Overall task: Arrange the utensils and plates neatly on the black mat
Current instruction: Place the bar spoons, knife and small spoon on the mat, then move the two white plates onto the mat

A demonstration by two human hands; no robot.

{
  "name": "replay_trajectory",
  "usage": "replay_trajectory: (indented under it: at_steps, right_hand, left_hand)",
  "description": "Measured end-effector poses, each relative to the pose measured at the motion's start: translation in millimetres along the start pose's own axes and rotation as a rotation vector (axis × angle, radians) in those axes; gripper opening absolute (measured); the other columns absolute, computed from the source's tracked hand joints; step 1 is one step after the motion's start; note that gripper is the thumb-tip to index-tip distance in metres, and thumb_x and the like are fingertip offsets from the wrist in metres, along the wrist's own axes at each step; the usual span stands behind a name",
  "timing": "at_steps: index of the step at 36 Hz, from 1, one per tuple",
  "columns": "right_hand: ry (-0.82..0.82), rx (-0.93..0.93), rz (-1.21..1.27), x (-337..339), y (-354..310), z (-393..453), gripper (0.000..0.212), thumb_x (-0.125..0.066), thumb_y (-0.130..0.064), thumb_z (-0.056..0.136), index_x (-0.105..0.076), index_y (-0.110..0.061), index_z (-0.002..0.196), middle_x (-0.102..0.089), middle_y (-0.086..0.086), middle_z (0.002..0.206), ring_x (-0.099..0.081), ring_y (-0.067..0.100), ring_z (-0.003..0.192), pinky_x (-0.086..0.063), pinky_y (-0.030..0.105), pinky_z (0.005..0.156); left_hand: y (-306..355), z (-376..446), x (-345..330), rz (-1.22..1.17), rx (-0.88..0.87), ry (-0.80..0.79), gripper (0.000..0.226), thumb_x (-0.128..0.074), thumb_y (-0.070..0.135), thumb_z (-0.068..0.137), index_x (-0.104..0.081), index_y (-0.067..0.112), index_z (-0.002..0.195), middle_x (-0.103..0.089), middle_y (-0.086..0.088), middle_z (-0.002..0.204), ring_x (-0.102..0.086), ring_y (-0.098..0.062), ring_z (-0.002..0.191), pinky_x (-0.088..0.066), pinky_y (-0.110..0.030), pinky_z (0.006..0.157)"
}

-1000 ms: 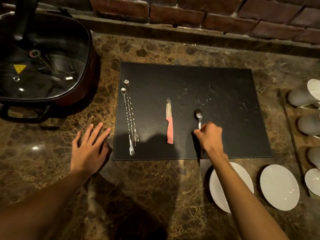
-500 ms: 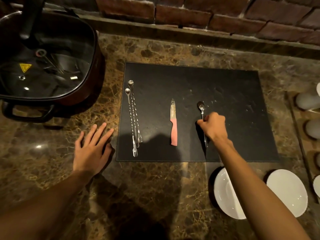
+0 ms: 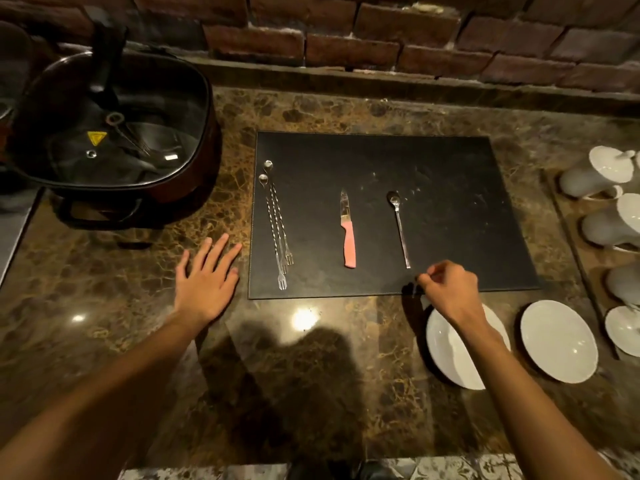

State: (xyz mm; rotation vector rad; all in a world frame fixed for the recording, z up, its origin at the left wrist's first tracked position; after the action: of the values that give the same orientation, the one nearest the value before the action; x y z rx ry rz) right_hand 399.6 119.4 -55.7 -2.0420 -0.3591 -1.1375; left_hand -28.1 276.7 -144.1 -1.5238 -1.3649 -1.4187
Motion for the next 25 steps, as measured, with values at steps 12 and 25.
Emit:
replay_trajectory:
  at_steps: [12, 25]
  right_hand:
    - [-0.037, -0.045, -0.079, 26, 66, -43, 0.018, -0.068, -0.023, 0.088, -0.070, -0.007, 0.097, -0.073, 0.013, 0.099, -0.065, 0.028, 0.087, -0.049, 0.034, 0.082]
    - [-0.020, 0.019, -0.208, 56, 133, -11, 0.030, -0.062, -0.034, 0.093, -0.057, -0.020, 0.119, -0.053, 0.005, 0.131, -0.054, 0.020, 0.105, -0.045, 0.041, 0.104]
  left_hand:
    - [106, -62, 45, -0.168, -0.082, 0.218, 0.044, -0.039, 0.035, 0.100, -0.060, 0.026, 0.137, -0.054, 0.001, 0.149, -0.046, -0.020, 0.140, -0.030, -0.042, 0.112]
    - [315, -89, -48, -0.082, -0.360, 0.062, 0.048, -0.039, 0.040, 0.101, -0.052, 0.036, 0.147, -0.050, 0.003, 0.156, -0.050, -0.022, 0.142, -0.039, -0.048, 0.118]
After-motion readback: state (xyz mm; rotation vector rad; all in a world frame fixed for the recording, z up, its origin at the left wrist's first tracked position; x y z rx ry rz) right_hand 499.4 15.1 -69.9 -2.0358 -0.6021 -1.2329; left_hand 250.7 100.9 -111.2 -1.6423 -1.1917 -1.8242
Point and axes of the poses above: each hand's wrist, its own z-axis towards the middle knuckle, its own x-axis out of the back of the hand, y = z × x, the point moved 10 cm from there along z, towards the middle knuckle
